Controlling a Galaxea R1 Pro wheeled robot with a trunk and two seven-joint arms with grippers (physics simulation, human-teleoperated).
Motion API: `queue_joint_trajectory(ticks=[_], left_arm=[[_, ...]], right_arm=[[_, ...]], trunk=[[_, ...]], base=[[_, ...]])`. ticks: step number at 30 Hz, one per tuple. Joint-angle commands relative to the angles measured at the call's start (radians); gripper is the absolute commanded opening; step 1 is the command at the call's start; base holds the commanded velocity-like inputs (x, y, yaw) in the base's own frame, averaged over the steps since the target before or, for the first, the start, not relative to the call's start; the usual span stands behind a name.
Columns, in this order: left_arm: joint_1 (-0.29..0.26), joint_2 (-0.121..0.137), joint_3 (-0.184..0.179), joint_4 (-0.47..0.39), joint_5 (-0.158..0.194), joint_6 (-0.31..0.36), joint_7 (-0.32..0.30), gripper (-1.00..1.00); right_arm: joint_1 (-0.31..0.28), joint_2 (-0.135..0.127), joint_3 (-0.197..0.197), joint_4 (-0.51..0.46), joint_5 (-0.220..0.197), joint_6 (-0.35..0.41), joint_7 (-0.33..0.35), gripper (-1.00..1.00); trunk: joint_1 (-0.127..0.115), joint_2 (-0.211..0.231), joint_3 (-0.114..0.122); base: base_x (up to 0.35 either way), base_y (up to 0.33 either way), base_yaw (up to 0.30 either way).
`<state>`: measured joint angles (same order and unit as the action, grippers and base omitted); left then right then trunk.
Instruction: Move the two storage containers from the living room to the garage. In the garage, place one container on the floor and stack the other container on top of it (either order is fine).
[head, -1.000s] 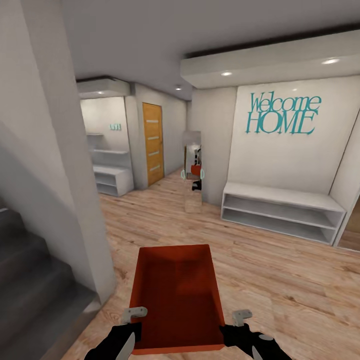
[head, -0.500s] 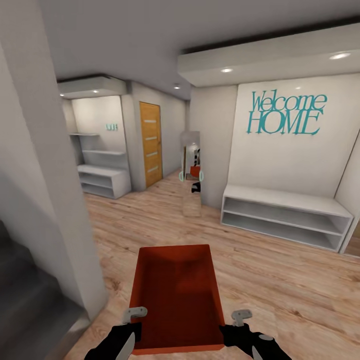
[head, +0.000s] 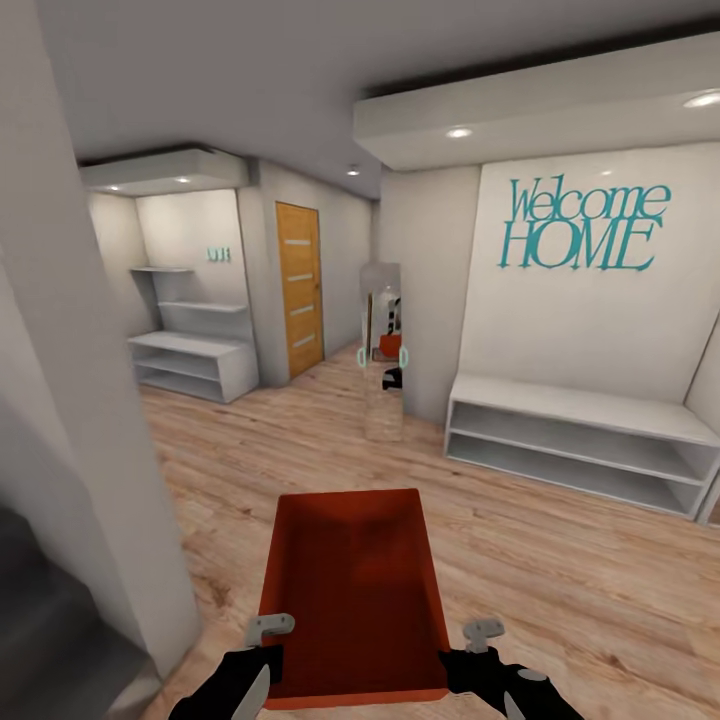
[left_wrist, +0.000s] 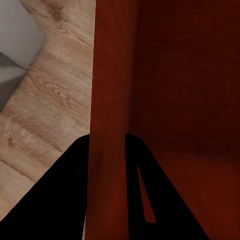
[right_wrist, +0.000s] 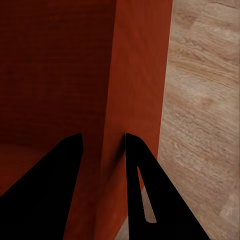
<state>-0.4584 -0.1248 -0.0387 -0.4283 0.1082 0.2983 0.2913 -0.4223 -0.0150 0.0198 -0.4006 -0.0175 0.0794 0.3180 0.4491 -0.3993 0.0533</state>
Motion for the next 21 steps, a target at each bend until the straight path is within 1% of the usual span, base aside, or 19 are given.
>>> queue_joint_trajectory(ticks=[1,21], left_arm=[[0.0,0.046,0.023,-0.044,0.018,0.001,-0.007,-1.0],[0.0,0.048,0.025,-0.044,0.018,0.001,-0.008,-1.0]], right_arm=[[0.0,-0.002,-0.004,0.0,-0.004,0.008,0.021,-1.0],[0.0,-0.002,-0.004,0.0,-0.005,0.008,0.021,-1.0]], trunk=[[0.001,-0.001,-0.001],[0.001,-0.001,-0.001]], base=[[0.332,0.0,0.0],[0.332,0.0,0.0]])
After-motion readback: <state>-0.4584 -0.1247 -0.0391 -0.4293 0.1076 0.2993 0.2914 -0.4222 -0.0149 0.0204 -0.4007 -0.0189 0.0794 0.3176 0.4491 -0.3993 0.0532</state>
